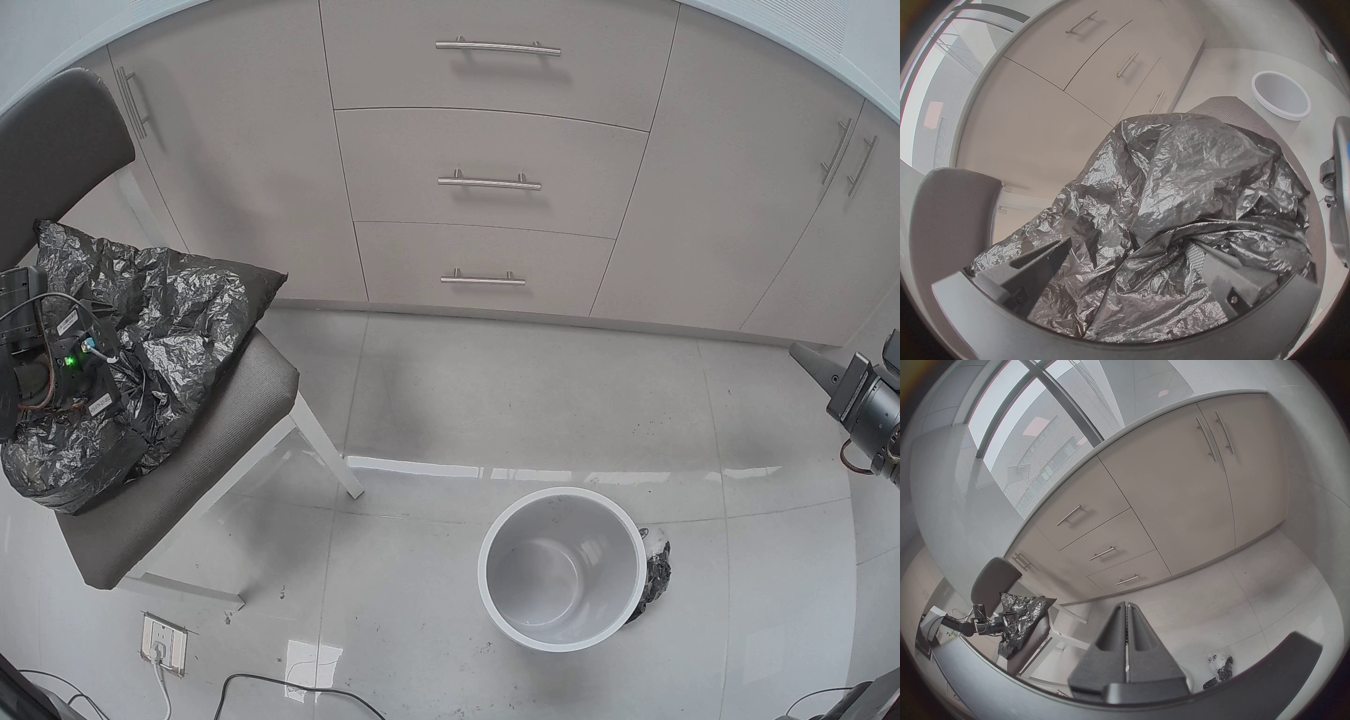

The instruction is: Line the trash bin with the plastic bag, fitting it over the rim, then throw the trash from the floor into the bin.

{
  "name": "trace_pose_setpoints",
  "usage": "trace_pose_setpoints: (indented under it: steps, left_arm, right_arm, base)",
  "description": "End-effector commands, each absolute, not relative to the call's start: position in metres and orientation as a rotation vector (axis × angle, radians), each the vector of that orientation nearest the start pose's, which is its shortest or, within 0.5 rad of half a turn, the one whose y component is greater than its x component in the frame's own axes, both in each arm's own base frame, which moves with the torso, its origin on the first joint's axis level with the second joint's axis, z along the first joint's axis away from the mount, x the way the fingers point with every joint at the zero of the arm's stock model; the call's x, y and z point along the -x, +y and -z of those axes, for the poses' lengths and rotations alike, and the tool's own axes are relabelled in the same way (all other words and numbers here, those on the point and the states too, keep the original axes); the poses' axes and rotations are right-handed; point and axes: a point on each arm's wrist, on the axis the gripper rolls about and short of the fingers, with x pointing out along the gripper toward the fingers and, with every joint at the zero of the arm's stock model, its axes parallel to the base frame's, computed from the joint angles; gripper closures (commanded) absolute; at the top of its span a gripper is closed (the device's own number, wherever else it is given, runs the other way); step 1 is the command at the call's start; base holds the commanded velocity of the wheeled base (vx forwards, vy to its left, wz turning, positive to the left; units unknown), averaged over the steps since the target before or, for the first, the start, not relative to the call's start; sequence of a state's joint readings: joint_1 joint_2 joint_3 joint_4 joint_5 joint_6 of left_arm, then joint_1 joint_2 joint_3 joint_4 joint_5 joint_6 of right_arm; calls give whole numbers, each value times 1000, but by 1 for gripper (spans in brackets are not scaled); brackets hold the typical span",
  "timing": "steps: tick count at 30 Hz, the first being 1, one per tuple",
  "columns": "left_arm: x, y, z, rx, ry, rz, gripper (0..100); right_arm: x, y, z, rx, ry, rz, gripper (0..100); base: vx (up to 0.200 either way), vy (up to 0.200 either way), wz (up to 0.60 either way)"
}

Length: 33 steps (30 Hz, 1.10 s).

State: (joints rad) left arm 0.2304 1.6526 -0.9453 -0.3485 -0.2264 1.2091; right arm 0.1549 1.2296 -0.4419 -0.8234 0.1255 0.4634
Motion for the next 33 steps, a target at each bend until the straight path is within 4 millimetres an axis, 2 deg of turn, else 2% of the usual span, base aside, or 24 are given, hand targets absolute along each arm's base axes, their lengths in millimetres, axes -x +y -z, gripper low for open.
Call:
trace_pose_setpoints:
  steps: [1,5,18,19,33]
  left_arm:
    - [-305,62,-200,-1108,319,226,0]
    - [-311,63,-195,-1102,332,236,0]
    - [-314,56,-190,-1087,349,238,0]
    - [-315,56,-188,-1085,353,244,100]
    - [-322,55,-180,-1065,378,257,100]
  right_arm:
    - [-176,30,-216,-461,27,-285,100]
    - [-176,30,-216,-461,29,-284,100]
    - [-176,30,-217,-476,28,-285,100]
    - [-176,30,-217,-476,28,-285,100]
    - [-175,30,-218,-476,19,-289,100]
  base:
    - [0,0,0]
    - [0,0,0]
    - [0,0,0]
    - [0,0,0]
    - [0,0,0]
